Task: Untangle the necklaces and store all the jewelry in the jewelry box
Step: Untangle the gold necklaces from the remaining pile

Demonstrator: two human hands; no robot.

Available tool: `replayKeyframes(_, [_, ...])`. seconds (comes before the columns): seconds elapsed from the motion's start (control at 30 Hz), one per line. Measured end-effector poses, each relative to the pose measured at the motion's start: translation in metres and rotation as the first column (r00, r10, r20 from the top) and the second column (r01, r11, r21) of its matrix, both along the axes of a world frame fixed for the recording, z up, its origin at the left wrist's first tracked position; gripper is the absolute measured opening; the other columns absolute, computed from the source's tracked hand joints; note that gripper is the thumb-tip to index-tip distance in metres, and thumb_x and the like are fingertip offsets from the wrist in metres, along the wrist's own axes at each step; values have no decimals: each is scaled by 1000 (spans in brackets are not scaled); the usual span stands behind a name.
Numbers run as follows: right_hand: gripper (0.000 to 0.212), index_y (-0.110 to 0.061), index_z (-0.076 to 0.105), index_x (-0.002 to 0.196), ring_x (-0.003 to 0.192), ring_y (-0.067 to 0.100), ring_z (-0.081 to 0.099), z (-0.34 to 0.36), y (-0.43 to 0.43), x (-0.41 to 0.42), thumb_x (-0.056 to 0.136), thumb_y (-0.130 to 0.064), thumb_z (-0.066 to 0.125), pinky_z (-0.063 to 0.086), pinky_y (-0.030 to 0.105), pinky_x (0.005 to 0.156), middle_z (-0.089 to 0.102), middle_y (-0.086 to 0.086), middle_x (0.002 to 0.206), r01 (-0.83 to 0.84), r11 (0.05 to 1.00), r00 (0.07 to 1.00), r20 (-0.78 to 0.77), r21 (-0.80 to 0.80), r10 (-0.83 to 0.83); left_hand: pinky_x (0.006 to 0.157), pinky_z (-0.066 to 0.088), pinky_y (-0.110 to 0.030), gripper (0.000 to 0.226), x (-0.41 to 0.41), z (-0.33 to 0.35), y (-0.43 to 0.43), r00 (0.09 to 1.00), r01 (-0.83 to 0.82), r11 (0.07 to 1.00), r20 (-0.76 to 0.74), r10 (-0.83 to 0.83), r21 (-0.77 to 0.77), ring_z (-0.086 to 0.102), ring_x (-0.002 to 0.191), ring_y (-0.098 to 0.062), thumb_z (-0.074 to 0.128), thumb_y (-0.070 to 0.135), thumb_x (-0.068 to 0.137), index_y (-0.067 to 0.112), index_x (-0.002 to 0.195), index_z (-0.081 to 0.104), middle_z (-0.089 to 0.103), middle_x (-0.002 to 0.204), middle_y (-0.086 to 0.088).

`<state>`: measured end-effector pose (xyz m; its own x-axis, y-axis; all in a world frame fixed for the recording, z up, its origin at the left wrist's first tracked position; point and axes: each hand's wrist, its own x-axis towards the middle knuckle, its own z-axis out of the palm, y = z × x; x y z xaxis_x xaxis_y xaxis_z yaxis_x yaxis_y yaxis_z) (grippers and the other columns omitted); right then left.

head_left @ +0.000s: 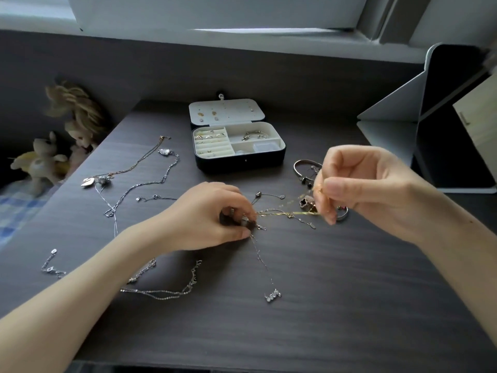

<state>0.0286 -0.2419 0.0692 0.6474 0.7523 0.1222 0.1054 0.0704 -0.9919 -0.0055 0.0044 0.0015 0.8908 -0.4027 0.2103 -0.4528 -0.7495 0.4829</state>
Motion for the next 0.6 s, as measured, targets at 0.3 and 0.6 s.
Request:
replayKeyframes(0.3, [23, -13, 58, 69, 59, 17, 56, 2, 4, 11, 72, -26, 76, 47, 26, 54, 63, 7, 67, -19, 980, 992, -115, 198, 43, 67, 45, -17, 21, 6, 5, 7, 989, -111, 952, -127, 77, -287, 61, 69, -7, 65, 39, 78, 21, 83, 72, 68, 72, 7])
replayKeyframes(0.6, [13, -14, 60, 69, 63, 16, 58, 47, 37, 28, 75, -21, 68, 50, 27, 61, 65, 6, 71, -49, 930, 990, -107, 363, 95, 73, 50, -16, 14, 6, 13, 1, 962, -209, 805, -265, 66, -556, 65, 71, -7, 73, 1, 75, 14, 80, 72, 72, 76, 3])
